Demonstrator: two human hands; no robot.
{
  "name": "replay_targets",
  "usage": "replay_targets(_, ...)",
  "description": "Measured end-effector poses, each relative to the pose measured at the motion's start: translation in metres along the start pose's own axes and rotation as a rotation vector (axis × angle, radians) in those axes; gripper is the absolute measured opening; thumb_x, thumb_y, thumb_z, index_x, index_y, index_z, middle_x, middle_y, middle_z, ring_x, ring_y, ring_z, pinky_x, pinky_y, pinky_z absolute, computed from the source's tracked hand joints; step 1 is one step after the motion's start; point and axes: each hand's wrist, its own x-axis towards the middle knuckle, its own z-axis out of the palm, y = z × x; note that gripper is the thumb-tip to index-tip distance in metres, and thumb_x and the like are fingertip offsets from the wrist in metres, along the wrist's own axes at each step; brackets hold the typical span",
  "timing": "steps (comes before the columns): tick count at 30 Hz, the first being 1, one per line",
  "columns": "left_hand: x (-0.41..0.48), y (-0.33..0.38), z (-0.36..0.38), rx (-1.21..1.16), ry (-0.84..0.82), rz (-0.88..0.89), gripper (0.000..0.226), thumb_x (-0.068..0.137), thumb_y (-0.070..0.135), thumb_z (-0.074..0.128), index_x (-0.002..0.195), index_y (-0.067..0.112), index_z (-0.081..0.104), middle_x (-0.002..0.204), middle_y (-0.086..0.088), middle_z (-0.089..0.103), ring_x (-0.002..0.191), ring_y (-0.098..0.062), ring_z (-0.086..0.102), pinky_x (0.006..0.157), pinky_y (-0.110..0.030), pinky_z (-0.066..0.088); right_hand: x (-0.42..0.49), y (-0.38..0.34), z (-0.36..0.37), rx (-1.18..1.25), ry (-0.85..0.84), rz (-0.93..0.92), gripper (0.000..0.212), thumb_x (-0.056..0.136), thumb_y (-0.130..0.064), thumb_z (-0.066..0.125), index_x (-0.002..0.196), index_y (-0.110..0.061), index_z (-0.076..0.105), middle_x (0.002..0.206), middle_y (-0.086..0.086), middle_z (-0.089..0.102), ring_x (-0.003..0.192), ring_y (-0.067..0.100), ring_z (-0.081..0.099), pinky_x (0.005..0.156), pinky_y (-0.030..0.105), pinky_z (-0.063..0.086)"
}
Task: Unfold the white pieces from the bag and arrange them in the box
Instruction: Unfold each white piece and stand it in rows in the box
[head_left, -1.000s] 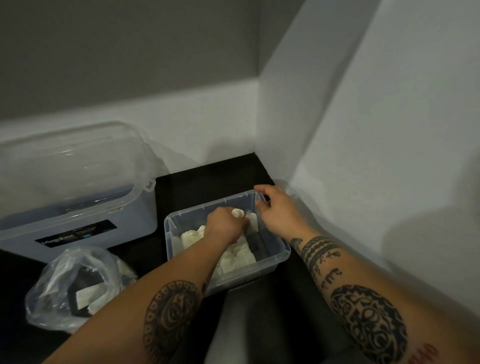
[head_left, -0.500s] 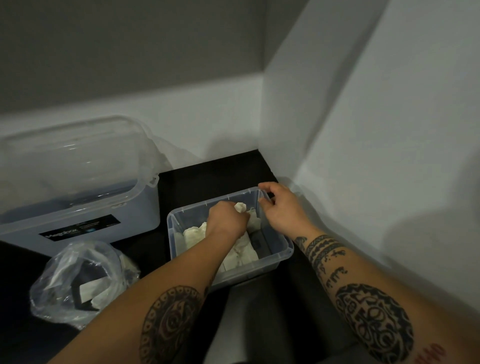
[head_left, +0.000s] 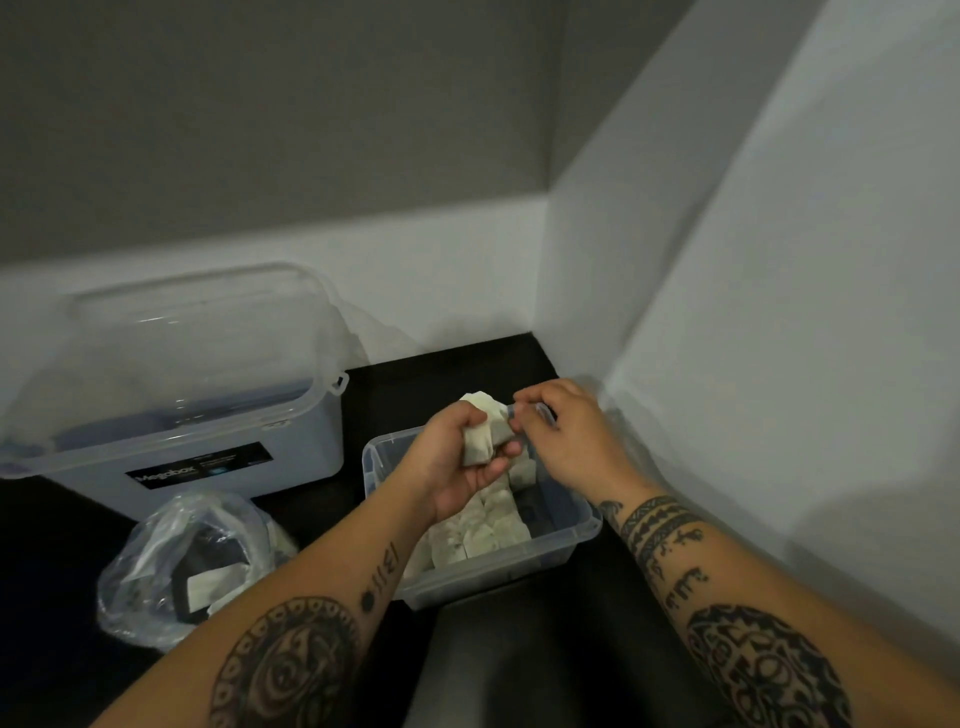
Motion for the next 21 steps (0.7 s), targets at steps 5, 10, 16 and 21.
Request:
replay_targets(5,-0.008,0.016,0.002,0.068,-0.045,0.063,0.031,0.102,0.014,0.050,0.129,0.005,0.061,0.108,-0.014,0.077,0.086,-0.024,0.077,0.057,-0.028,0.061,0.007,-0.017,0.001,0.144,0.005,0.011,0.025,0.090,-0.045,0.069,0.112,-0.033,0.071,0.107,-0.015,0.060,0.107,0.004,0.057,0.096,0.029,0.051)
replay_targets(10,-0.008,0.017,0.008,0.103,-0.044,0.142,0.029,0.102,0.011,0.053,0.130,0.008,0.060,0.123,-0.020,0.071,0.108,-0.032,0.073,0.087,-0.046,0.062,0.010,-0.032,0.004,0.221,-0.050,0.088,0.038,0.092,-0.046,0.066,0.126,-0.029,0.067,0.120,-0.010,0.058,0.118,0.010,0.056,0.101,0.029,0.050)
replay_targets(16,-0.008,0.016,0.019,0.043,0.014,0.104,0.025,0.106,0.018,0.046,0.119,0.008,0.065,0.118,-0.019,0.071,0.110,-0.032,0.069,0.103,-0.050,0.052,-0.001,-0.041,0.008,0.449,-0.194,0.324,0.026,0.098,-0.036,0.063,0.119,-0.020,0.060,0.107,-0.001,0.068,0.089,0.007,0.066,0.066,0.019,0.050)
replay_targets(21,-0.008,0.013,0.025,0.339,0.071,0.149,0.026,0.106,0.034,0.052,0.118,0.014,0.063,0.112,-0.012,0.073,0.104,-0.026,0.071,0.092,-0.041,0.058,-0.006,-0.036,0.011,0.961,-0.129,0.585,0.028,0.098,-0.029,0.064,0.119,-0.011,0.064,0.111,0.013,0.073,0.094,0.023,0.069,0.072,0.031,0.054)
